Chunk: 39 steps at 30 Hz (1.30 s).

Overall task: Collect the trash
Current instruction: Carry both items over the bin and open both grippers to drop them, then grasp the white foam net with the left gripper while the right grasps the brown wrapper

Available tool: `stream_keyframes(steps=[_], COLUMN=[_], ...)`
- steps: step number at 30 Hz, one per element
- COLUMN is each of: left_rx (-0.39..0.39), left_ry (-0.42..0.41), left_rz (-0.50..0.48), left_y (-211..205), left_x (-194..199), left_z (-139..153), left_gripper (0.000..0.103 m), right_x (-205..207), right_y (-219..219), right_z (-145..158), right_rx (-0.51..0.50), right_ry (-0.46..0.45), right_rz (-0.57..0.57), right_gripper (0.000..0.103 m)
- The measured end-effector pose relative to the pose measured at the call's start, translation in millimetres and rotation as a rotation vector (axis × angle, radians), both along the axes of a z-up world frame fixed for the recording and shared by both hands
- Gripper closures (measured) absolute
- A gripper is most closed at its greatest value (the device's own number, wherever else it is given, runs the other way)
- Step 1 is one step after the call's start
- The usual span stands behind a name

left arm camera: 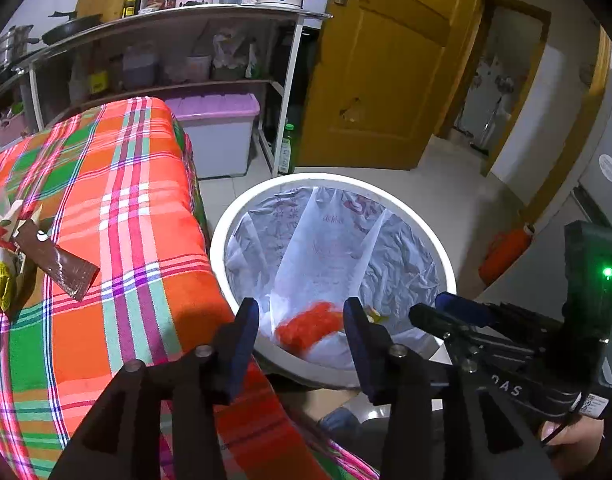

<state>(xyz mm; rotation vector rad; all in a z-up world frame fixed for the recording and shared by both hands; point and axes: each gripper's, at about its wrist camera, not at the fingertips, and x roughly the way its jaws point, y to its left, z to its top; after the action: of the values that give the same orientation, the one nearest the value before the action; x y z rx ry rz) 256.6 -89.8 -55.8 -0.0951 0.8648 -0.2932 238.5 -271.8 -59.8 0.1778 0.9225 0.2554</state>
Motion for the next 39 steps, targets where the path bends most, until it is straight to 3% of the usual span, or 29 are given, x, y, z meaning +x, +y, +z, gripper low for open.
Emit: stream_keyframes(steps=[10,21,39], left_rx=[-0.053,-0.014,0.022], left_ry=[-0.103,-0.182,-0.203], left_rz=[0.042,0.135,0.343], left_y=[21.9,68.9,162.6], left_x=[-34.9,-93.7,-137.1], left_z=[27.1,47.4,45.9], left_gripper=[0.059,0.059,0.059], right_x=[-23.2,-62.1,-73.2], right_y=[6.1,51.2,134.8], right_z=[29.8,64.0,65.2], right_rx=[0.013,0.025,0.032], right_ry=[-0.078,-0.169,-0.172], right_rz=[0.012,0.117,0.335], right_gripper=[0.061,0.061,0.061])
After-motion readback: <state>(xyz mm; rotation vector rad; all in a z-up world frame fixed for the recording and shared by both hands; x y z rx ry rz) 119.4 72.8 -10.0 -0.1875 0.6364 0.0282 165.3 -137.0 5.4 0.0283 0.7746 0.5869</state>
